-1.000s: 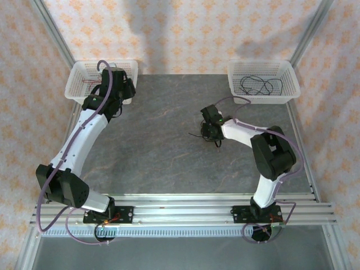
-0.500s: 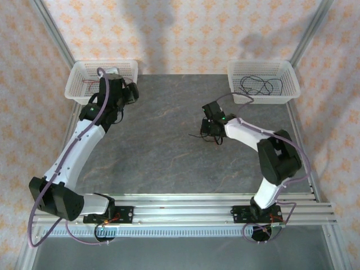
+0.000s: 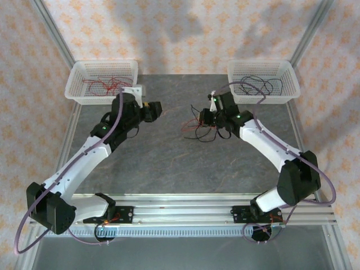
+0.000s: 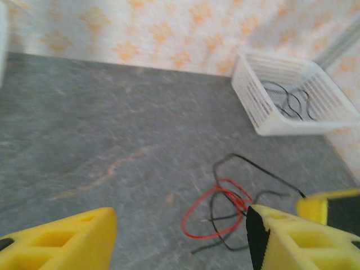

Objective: Untangle the cables

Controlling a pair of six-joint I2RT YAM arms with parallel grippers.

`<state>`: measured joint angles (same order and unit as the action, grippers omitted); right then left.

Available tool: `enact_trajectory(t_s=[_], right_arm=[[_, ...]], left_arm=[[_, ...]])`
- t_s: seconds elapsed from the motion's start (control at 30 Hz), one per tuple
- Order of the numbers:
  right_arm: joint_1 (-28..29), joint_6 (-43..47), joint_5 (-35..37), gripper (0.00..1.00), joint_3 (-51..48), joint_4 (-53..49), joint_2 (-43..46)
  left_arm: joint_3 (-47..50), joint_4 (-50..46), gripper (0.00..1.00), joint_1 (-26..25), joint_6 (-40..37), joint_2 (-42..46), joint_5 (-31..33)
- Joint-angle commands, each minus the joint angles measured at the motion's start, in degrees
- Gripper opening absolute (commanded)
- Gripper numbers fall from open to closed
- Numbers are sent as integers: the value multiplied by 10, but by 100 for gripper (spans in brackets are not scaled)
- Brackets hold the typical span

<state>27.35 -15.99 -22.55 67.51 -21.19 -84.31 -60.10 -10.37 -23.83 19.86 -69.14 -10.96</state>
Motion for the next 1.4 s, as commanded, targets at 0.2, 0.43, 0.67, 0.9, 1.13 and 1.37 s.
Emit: enact_trajectory(t_s=[0.2, 0.43, 0.67, 0.9, 1.13, 1.37], right_arm=[[-20, -6, -102, 0, 27, 26, 33], [-21, -29, -95, 0, 18, 37, 43], [-25, -57, -88, 0, 8, 46, 50], [-28, -70, -87, 0, 2, 52, 61], [-28, -71, -89, 0, 3, 48, 68], [-28, -74, -85, 0, 0, 43, 79]], left_arm=[[93, 139, 63, -70, -4, -25, -33], [116, 181, 72, -138, -41, -88, 39], [132, 250, 73, -196, -118, -160, 102], [125, 266, 72, -212, -128, -217, 115], [87, 277, 72, -208, -170, -290, 245], [32, 333, 67, -185, -224, -359, 254]])
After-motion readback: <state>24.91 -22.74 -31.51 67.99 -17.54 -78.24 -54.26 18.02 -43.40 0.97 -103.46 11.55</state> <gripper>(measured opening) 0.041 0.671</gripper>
